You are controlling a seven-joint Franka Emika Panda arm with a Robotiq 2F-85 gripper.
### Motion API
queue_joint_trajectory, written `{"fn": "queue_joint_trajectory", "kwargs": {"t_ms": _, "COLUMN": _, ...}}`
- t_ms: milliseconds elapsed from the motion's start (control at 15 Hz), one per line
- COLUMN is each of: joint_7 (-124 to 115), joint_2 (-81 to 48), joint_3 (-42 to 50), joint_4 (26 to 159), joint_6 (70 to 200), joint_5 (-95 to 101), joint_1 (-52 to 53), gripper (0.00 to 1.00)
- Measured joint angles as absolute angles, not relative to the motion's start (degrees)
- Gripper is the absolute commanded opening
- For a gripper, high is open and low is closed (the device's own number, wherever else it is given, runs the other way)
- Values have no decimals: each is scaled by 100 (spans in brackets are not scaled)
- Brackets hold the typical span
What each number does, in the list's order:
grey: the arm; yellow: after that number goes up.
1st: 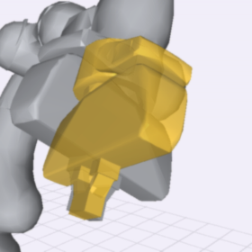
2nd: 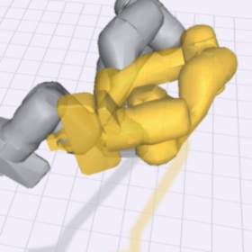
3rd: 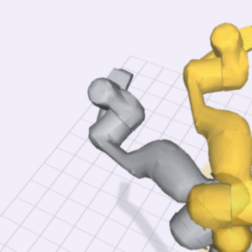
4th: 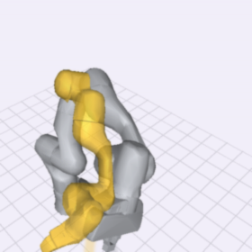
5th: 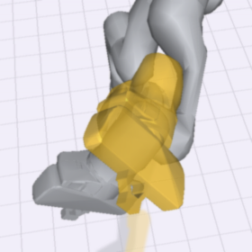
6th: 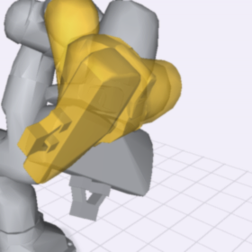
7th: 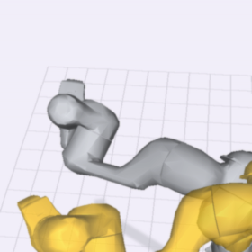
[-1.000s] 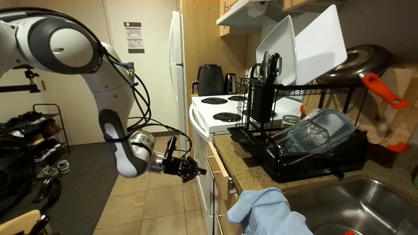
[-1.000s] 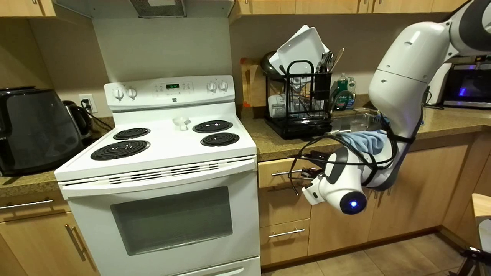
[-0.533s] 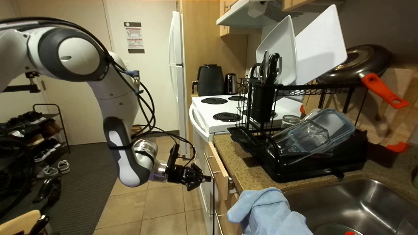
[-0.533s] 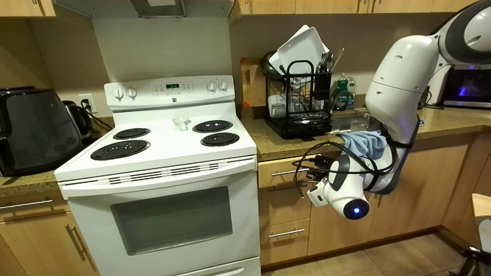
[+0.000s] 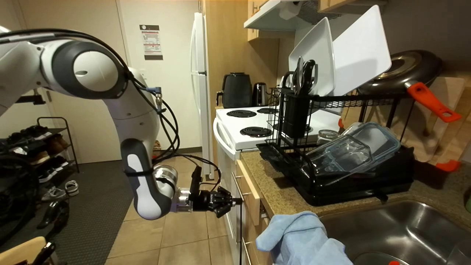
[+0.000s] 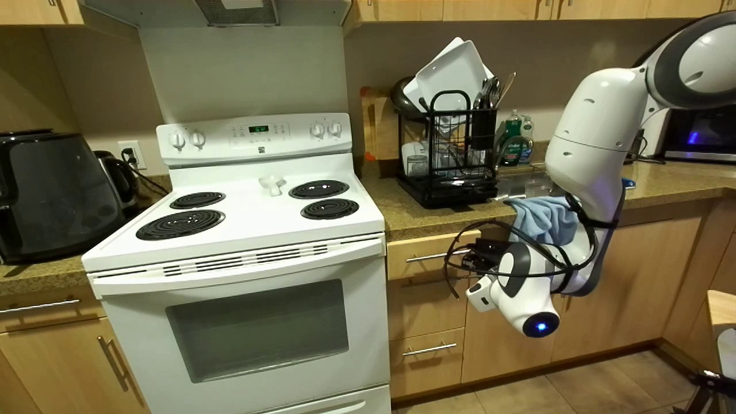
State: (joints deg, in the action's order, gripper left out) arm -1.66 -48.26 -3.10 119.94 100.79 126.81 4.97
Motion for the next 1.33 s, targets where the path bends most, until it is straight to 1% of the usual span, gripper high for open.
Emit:
{"fn": "queue_joint_trajectory", "kwargs": {"t_ms": 400, "joint_7": -298, "joint_2": -5085, "joint_3": -181, "joint_4": 11943, "joint_6": 9918, "joint_5": 12865, "joint_1": 449, "gripper": 0}}
{"fn": "queue_joint_trajectory", "kwargs": {"t_ms": 933, "joint_7": -396, "joint_2": -6238, "joint_3": 341, "joint_4": 11170, "joint_6": 9962, "joint_5": 13212, "joint_1": -227, "gripper": 0}}
{"fn": "queue_joint_trajectory", "kwargs": {"t_ms": 1333, "joint_7": -536, "joint_2": -5975, "joint_3": 256, "joint_4": 11155, "joint_6": 9895, "joint_5": 13186, "joint_1": -205, "gripper": 0}}
